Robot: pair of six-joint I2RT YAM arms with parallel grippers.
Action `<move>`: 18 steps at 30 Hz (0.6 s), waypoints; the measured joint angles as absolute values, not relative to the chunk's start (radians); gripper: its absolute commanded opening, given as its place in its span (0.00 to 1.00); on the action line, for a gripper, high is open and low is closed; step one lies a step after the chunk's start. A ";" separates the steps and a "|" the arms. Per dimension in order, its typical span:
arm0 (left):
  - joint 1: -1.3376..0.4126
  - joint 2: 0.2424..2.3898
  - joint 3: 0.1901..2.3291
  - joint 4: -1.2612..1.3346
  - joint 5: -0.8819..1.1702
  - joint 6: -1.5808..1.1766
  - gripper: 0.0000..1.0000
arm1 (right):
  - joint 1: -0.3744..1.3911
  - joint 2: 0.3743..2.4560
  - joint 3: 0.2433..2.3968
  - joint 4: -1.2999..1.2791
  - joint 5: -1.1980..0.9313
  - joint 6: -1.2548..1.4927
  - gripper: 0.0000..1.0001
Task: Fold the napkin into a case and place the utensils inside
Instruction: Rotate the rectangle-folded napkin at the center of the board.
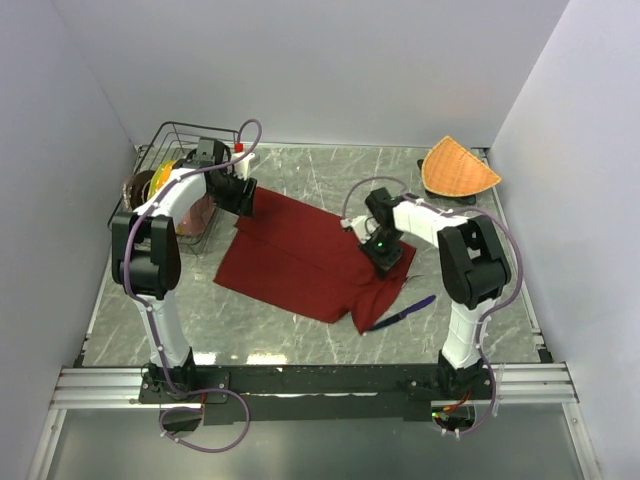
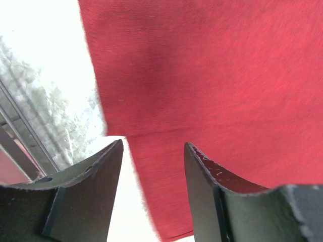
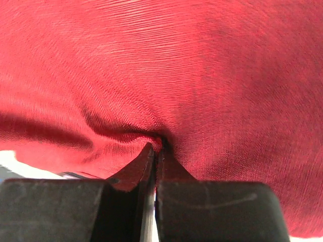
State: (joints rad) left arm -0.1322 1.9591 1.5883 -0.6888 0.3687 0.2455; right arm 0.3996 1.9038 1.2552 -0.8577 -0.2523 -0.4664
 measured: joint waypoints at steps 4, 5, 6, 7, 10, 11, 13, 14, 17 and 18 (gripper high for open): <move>-0.131 1.959 1.588 -0.701 0.377 0.250 0.54 | 0.305 1.932 1.304 -0.870 -0.138 -0.576 0.00; -0.133 1.959 1.588 -0.701 0.377 0.251 0.53 | 0.286 1.945 1.324 -0.873 -0.112 -0.596 0.00; -0.134 1.959 1.588 -0.701 0.376 0.254 0.54 | 0.265 1.963 1.351 -0.876 -0.085 -0.619 0.00; -0.136 1.959 1.588 -0.701 0.376 0.258 0.54 | 0.252 1.979 1.377 -0.876 -0.063 -0.638 0.00; -0.146 1.959 1.588 -0.701 0.376 0.266 0.52 | 0.230 2.016 1.436 -0.860 -0.007 -0.683 0.00; -0.152 1.959 1.588 -0.701 0.373 0.268 0.51 | 0.230 2.025 1.451 -0.854 0.004 -0.695 0.00; -0.165 1.959 1.587 -0.700 0.368 0.269 0.49 | 0.240 2.039 1.469 -0.846 0.023 -0.712 0.00; -0.173 1.958 1.580 -0.692 0.368 0.269 0.49 | 0.248 2.044 1.473 -0.844 0.032 -0.719 0.00; -0.199 1.948 1.525 -0.674 0.368 0.273 0.47 | 0.273 2.049 1.476 -0.840 0.054 -0.731 0.00; -0.208 1.941 1.489 -0.666 0.368 0.274 0.47 | 0.282 2.051 1.478 -0.841 0.060 -0.732 0.00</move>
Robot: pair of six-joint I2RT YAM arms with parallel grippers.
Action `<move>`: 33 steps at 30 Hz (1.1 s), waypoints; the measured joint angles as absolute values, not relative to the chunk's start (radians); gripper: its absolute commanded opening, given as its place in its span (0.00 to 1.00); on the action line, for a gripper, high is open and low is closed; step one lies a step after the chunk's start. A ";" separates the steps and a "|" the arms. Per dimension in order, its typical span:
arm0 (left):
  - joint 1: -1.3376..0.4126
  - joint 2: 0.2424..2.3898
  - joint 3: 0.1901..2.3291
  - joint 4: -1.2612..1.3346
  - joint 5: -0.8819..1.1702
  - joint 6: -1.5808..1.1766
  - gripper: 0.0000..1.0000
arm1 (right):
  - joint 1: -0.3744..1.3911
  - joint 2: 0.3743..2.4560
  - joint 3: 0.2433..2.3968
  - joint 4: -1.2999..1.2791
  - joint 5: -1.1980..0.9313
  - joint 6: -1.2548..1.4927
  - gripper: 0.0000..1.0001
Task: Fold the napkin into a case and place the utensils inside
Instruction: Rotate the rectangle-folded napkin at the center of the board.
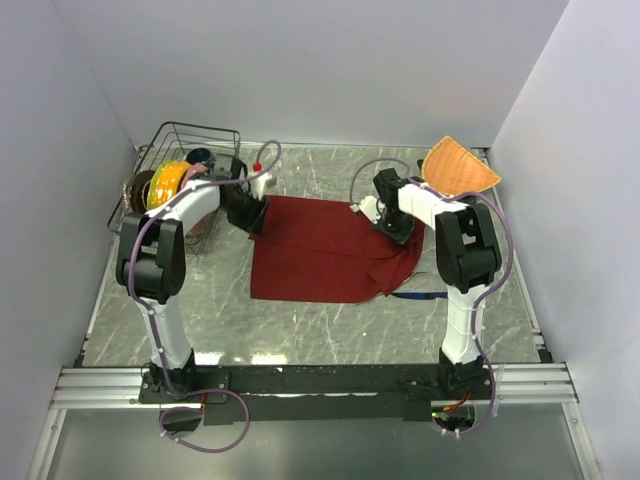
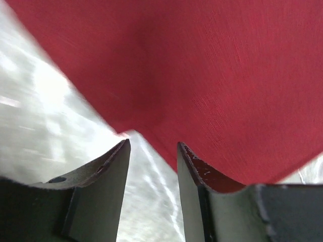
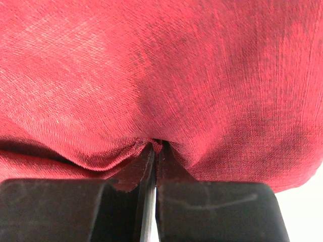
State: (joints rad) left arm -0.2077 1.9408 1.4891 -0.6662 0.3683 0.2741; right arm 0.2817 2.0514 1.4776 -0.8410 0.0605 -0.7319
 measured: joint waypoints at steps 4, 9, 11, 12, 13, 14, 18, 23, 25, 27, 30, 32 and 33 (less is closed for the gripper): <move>-0.227 1.918 1.373 -0.676 0.369 0.275 0.43 | 0.316 2.054 1.479 -0.841 0.064 -0.729 0.00; -0.224 1.860 1.281 -0.681 0.379 0.271 0.40 | 0.385 2.021 1.428 -0.848 0.031 -0.712 0.00; -0.223 1.831 1.255 -0.682 0.384 0.268 0.39 | 0.411 2.003 1.406 -0.861 -0.001 -0.694 0.00; -0.223 1.814 1.239 -0.681 0.388 0.268 0.38 | 0.419 1.998 1.398 -0.870 -0.019 -0.684 0.00; -0.223 1.801 1.225 -0.681 0.391 0.268 0.38 | 0.424 1.997 1.398 -0.879 -0.033 -0.674 0.00; -0.223 1.788 1.210 -0.681 0.394 0.267 0.38 | 0.429 1.997 1.398 -0.889 -0.046 -0.665 0.00; -0.213 1.763 1.177 -0.682 0.401 0.263 0.39 | 0.434 2.028 1.441 -0.941 -0.099 -0.609 0.00; -0.138 1.731 1.177 -0.678 0.453 0.244 0.40 | 0.463 2.122 1.580 -1.035 -0.128 -0.556 0.00; -0.094 1.715 1.179 -0.677 0.472 0.241 0.41 | 0.484 2.133 1.600 -1.044 -0.138 -0.545 0.00; -0.060 1.700 1.188 -0.678 0.477 0.242 0.42 | 0.503 2.121 1.576 -1.036 -0.147 -0.543 0.00; -0.036 1.673 1.199 -0.675 0.478 0.246 0.43 | 0.515 2.044 1.452 -1.007 -0.163 -0.548 0.00; -0.037 1.655 1.199 -0.676 0.480 0.248 0.43 | 0.518 1.991 1.364 -1.012 -0.166 -0.553 0.00; -0.038 1.648 1.199 -0.675 0.482 0.248 0.43 | 0.520 1.967 1.316 -1.020 -0.162 -0.559 0.00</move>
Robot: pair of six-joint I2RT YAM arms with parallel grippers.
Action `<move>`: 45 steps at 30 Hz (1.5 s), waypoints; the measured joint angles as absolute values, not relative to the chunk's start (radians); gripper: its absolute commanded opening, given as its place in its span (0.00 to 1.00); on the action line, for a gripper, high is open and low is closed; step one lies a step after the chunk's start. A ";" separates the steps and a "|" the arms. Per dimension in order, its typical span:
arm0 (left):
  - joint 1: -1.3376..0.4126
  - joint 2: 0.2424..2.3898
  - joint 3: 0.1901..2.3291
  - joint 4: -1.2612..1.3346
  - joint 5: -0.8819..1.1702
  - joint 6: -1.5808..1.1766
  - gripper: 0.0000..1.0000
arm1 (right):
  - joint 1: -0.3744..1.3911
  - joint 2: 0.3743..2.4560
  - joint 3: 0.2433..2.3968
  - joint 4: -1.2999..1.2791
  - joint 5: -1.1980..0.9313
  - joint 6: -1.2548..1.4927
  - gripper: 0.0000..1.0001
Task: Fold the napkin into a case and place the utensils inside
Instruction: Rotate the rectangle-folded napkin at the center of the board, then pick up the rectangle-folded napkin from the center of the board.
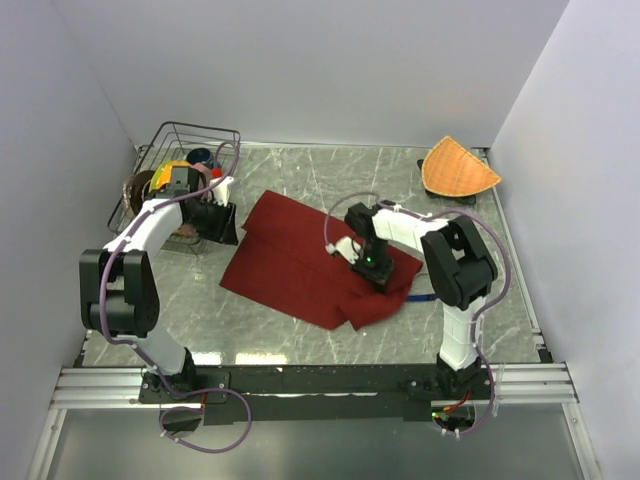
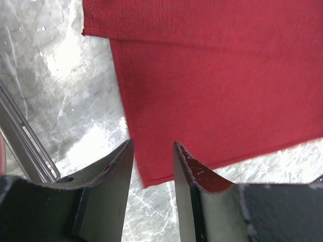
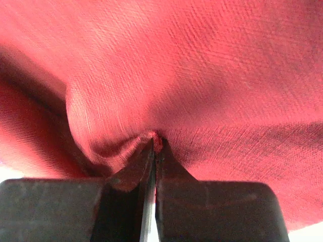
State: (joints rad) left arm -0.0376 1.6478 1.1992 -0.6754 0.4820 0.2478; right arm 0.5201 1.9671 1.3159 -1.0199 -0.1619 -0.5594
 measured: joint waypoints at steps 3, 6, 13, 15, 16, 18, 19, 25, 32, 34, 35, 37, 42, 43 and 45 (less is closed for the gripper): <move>-0.039 1.631 1.199 -0.675 0.494 0.247 0.44 | 0.524 1.937 1.241 -1.058 -0.140 -0.572 0.00; -0.039 1.629 1.198 -0.674 0.501 0.247 0.44 | 0.524 1.936 1.216 -1.088 -0.091 -0.587 0.00; -0.039 1.601 1.159 -0.679 0.524 0.268 0.42 | 0.423 1.955 1.191 -1.113 0.087 -0.664 0.00; -0.039 1.596 1.148 -0.680 0.531 0.273 0.41 | 0.368 1.998 1.243 -1.127 0.138 -0.678 0.00; -0.039 1.596 1.148 -0.680 0.533 0.273 0.41 | 0.354 2.026 1.282 -1.134 0.160 -0.682 0.00; -0.039 1.596 1.148 -0.678 0.538 0.272 0.41 | 0.321 2.083 1.378 -1.147 0.196 -0.682 0.00; -0.039 1.596 1.148 -0.678 0.540 0.270 0.40 | 0.321 2.112 1.431 -1.151 0.208 -0.682 0.00; -0.039 1.596 1.156 -0.677 0.545 0.257 0.41 | 0.418 2.211 1.639 -1.142 0.234 -0.678 0.00; -0.039 1.593 1.160 -0.677 0.533 0.257 0.42 | 0.564 2.232 1.715 -1.138 0.158 -0.664 0.00; -0.039 1.589 1.160 -0.678 0.532 0.261 0.44 | 0.566 2.231 1.717 -1.138 0.132 -0.661 0.00; -0.040 1.587 1.160 -0.680 0.532 0.268 0.45 | 0.560 2.228 1.717 -1.137 0.122 -0.659 0.00; -0.047 1.579 1.159 -0.686 0.527 0.286 0.45 | 0.537 2.217 1.711 -1.137 0.086 -0.656 0.00; -0.112 1.538 1.108 -0.690 0.492 0.353 0.48 | 0.443 2.170 1.652 -1.137 0.032 -0.664 0.00; -0.124 1.532 1.098 -0.688 0.486 0.358 0.49 | 0.425 2.154 1.634 -1.136 0.030 -0.669 0.00; -0.149 1.525 1.085 -0.687 0.475 0.370 0.55 | 0.385 2.115 1.597 -1.135 0.024 -0.687 0.00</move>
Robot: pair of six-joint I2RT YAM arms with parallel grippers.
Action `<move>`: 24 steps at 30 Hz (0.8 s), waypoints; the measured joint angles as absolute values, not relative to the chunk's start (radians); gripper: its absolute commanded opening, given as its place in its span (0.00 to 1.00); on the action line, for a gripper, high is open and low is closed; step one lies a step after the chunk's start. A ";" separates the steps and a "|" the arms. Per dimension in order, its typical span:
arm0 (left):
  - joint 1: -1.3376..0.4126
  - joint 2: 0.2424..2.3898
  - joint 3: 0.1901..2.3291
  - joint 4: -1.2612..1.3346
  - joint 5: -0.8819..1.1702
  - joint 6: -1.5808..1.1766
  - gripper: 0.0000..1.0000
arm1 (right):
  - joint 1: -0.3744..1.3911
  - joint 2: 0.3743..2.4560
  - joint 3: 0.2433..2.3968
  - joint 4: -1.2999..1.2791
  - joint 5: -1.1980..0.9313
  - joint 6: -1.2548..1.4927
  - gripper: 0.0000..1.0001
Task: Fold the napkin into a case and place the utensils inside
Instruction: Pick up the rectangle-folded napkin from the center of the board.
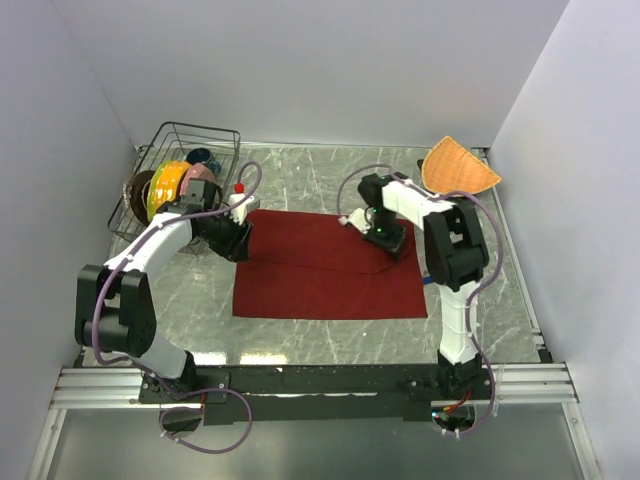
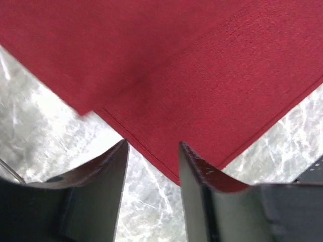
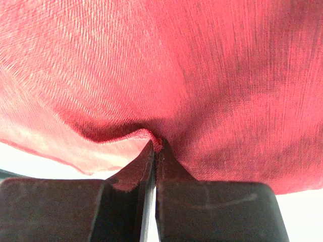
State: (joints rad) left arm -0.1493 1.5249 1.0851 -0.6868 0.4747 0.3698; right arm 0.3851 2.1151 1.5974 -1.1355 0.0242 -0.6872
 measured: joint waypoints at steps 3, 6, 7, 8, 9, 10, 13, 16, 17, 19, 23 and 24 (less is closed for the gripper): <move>-0.156 1.530 1.089 -0.676 0.461 0.397 0.57 | 0.355 2.073 1.587 -1.135 0.016 -0.711 0.00; -0.156 1.568 1.129 -0.670 0.420 0.427 0.57 | 0.348 2.035 1.587 -1.128 -0.002 -0.736 0.00; -0.157 1.589 1.146 -0.665 0.406 0.435 0.57 | 0.346 2.025 1.587 -1.128 -0.010 -0.744 0.00; -0.159 1.611 1.163 -0.658 0.387 0.448 0.57 | 0.343 2.017 1.587 -1.127 -0.018 -0.752 0.00; -0.159 1.628 1.174 -0.652 0.376 0.457 0.56 | 0.342 2.010 1.587 -1.127 -0.026 -0.759 0.00; -0.161 1.647 1.185 -0.652 0.360 0.477 0.56 | 0.340 2.003 1.587 -1.127 -0.033 -0.767 0.00; -0.166 1.678 1.193 -0.658 0.328 0.531 0.53 | 0.322 1.983 1.582 -1.126 -0.055 -0.788 0.00; -0.173 1.685 1.193 -0.678 0.315 0.582 0.49 | 0.296 1.971 1.565 -1.119 -0.070 -0.803 0.00; -0.176 1.685 1.193 -0.679 0.314 0.591 0.49 | 0.292 1.971 1.560 -1.119 -0.073 -0.805 0.00; -0.186 1.687 1.193 -0.678 0.312 0.604 0.49 | 0.282 1.971 1.547 -1.118 -0.080 -0.805 0.00; -0.202 1.714 1.193 -0.676 0.312 0.601 0.48 | 0.281 1.972 1.545 -1.118 -0.099 -0.802 0.00; -0.205 1.726 1.193 -0.675 0.310 0.597 0.48 | 0.281 1.972 1.545 -1.118 -0.101 -0.802 0.00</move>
